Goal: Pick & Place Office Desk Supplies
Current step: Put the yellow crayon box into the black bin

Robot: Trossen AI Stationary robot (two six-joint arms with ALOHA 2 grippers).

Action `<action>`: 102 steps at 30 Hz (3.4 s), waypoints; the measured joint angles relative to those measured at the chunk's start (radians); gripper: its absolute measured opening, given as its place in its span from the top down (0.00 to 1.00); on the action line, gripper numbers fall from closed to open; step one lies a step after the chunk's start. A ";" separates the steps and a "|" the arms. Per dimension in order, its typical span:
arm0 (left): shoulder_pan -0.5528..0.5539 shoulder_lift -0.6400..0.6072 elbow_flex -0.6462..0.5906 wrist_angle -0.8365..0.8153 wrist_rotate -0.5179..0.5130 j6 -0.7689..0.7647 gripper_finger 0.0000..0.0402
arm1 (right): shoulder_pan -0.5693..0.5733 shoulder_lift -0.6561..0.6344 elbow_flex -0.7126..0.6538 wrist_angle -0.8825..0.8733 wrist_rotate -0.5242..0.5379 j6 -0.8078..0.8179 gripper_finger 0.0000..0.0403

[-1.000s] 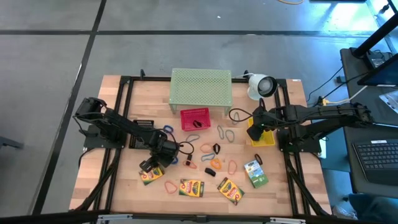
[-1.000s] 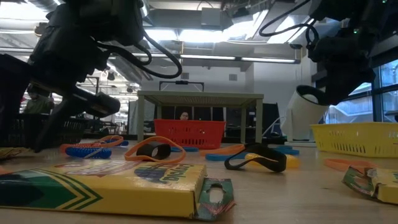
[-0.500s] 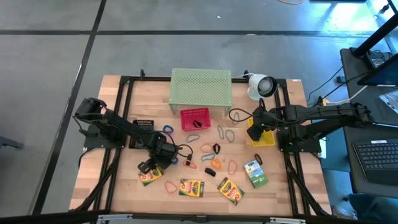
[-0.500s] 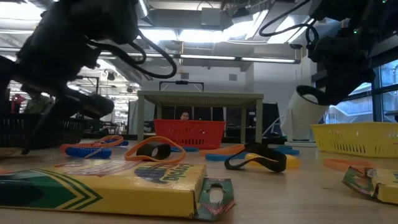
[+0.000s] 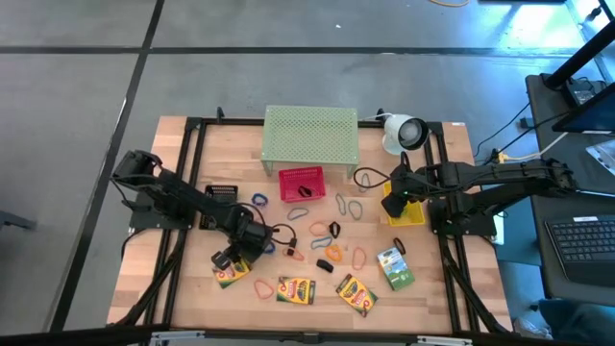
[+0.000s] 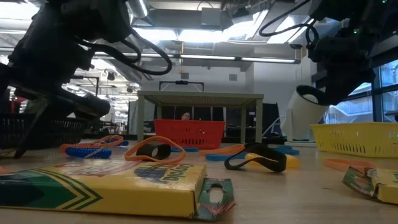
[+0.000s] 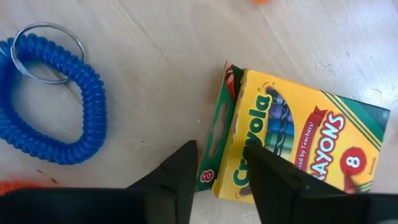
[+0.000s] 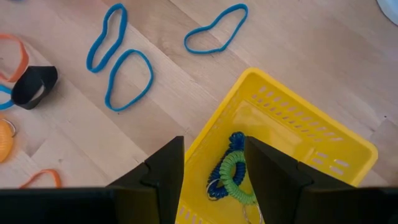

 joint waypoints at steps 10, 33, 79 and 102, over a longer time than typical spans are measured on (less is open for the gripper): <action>-0.020 0.071 0.002 0.006 0.016 -0.005 0.97 | 0.000 0.000 0.000 0.000 0.001 -0.003 0.58; 0.008 0.004 0.171 -0.307 -0.097 -0.056 1.00 | 0.000 0.000 0.000 0.000 0.004 -0.027 0.58; 0.285 -0.515 0.336 -0.945 -0.415 -0.882 1.00 | 0.000 0.000 0.000 0.045 0.012 -0.160 0.58; 0.384 -0.503 0.048 -0.730 -0.408 -0.608 1.00 | -0.001 0.000 0.000 0.050 0.004 -0.104 0.58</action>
